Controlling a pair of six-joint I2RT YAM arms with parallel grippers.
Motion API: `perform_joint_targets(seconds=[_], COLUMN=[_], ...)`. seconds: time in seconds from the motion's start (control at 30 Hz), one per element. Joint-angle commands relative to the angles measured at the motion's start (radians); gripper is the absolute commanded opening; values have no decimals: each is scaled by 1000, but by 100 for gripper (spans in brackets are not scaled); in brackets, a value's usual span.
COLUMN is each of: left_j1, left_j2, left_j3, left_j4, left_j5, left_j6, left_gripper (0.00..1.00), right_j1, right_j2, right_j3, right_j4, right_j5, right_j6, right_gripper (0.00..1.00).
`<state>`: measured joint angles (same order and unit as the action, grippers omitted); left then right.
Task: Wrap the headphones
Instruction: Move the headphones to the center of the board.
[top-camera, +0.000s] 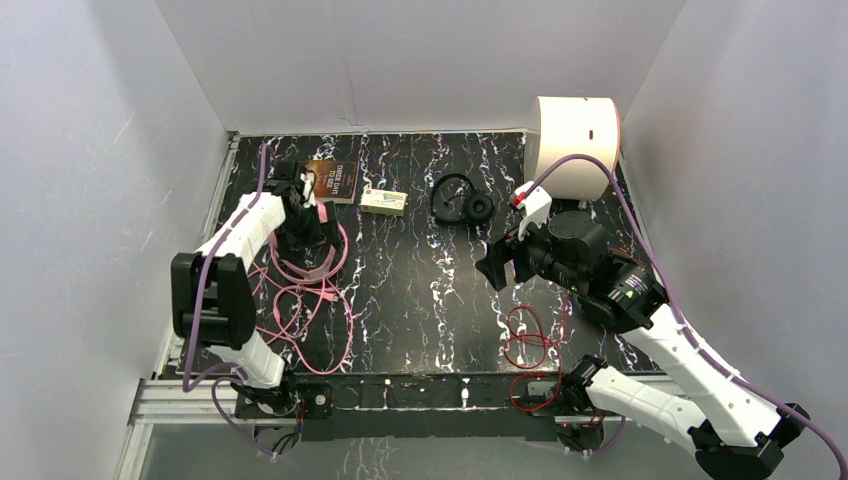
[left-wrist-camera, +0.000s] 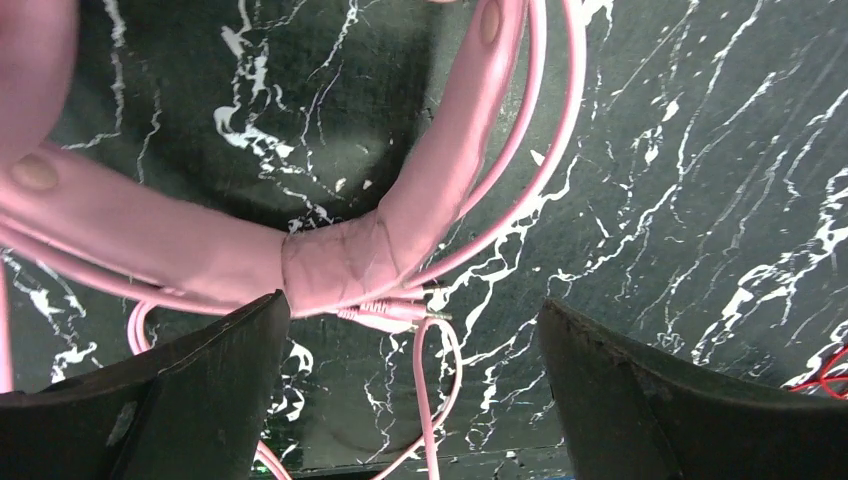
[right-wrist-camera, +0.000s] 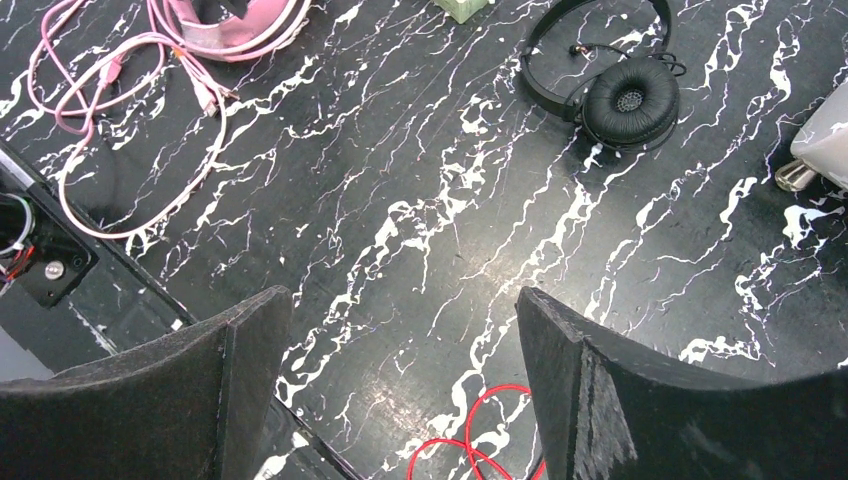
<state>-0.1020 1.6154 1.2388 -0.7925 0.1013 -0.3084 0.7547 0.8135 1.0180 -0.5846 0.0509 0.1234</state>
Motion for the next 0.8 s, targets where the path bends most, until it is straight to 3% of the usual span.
perform_joint_targets(seconds=[0.0, 0.2, 0.37, 0.57, 0.77], left_j1=[-11, -41, -117, -376, -682], left_j2=[50, 213, 241, 159, 112], left_j3=[53, 63, 70, 26, 7], left_j4=[2, 24, 25, 11, -13], left_j5=[46, 35, 0, -34, -141], left_j6=[52, 51, 51, 9, -6], left_gripper=[93, 83, 60, 38, 33], right_j1=[3, 2, 2, 2, 2], right_j2=[-11, 1, 23, 27, 6], right_j3=[19, -2, 23, 39, 49], right_j4=[26, 59, 41, 45, 39], right_j5=[-23, -32, -45, -45, -45], right_j6=[-7, 5, 7, 10, 32], right_gripper=[91, 92, 92, 92, 93])
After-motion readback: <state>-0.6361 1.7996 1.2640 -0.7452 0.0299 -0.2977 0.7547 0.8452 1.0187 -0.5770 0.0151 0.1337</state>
